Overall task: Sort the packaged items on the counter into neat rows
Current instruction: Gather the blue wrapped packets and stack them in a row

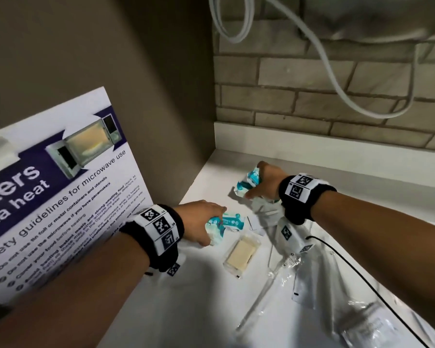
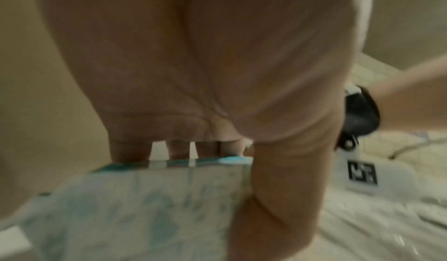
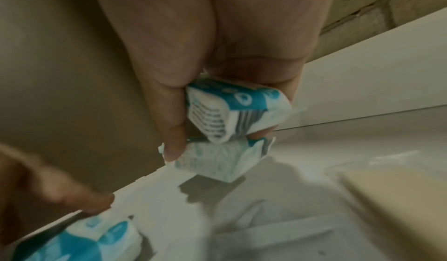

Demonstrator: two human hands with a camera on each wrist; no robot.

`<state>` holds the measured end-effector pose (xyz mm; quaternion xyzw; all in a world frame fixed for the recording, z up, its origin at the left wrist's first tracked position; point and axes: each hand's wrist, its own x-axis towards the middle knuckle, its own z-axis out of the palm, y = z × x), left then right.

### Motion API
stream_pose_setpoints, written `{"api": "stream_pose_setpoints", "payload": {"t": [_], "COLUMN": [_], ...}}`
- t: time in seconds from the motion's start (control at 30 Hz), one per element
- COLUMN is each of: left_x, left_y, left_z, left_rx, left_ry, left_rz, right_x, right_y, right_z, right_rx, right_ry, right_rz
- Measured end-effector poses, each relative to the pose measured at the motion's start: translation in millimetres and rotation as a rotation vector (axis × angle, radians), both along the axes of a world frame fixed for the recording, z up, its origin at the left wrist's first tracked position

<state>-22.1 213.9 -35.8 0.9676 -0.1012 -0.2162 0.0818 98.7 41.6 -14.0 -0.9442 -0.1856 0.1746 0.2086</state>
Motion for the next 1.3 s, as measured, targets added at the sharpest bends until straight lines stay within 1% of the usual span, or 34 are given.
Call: {"api": "stream_pose_setpoints", "payload": {"t": [0.13, 0.2, 0.33, 0.53, 0.67, 0.77, 0.87, 0.93, 1.03, 1.07, 1.23, 1.3], "left_x": [0, -1, -9, -14, -17, -23, -30, -36, -47, -49, -46, -43], "left_y": [7, 10, 3, -7, -1, 2, 4, 5, 3, 1, -6, -9], "left_z": [13, 18, 14, -3, 3, 11, 11, 8, 2, -2, -18, -18], "left_rx": [-0.103, -0.133, -0.146, -0.237, -0.359, -0.344, -0.313, -0.284, -0.243, -0.225, -0.206, -0.14], "left_ry": [-0.124, -0.152, -0.112, -0.131, -0.136, -0.153, -0.163, -0.139, -0.064, -0.063, -0.156, -0.159], "left_rz": [0.147, 0.186, 0.141, 0.16, 0.246, 0.303, 0.365, 0.335, 0.231, 0.193, 0.082, 0.021], "right_x": [0, 1, -2, -9, -16, -22, -28, -32, -36, -37, -42, -43], "right_y": [13, 17, 20, 8, 0, -1, -2, -2, -2, -3, -3, -4], "right_z": [-6, -7, -9, -9, -10, -9, -7, -4, -2, -2, 1, 2], "right_rx": [-0.036, -0.049, -0.035, -0.019, -0.019, -0.014, -0.011, -0.008, -0.007, -0.009, -0.026, -0.03], "right_ry": [0.009, -0.002, -0.004, -0.023, -0.057, -0.073, -0.086, -0.085, -0.086, -0.091, -0.109, -0.106], "right_rz": [0.052, 0.065, 0.064, 0.066, 0.039, 0.028, 0.026, 0.027, 0.02, 0.017, 0.017, 0.018]}}
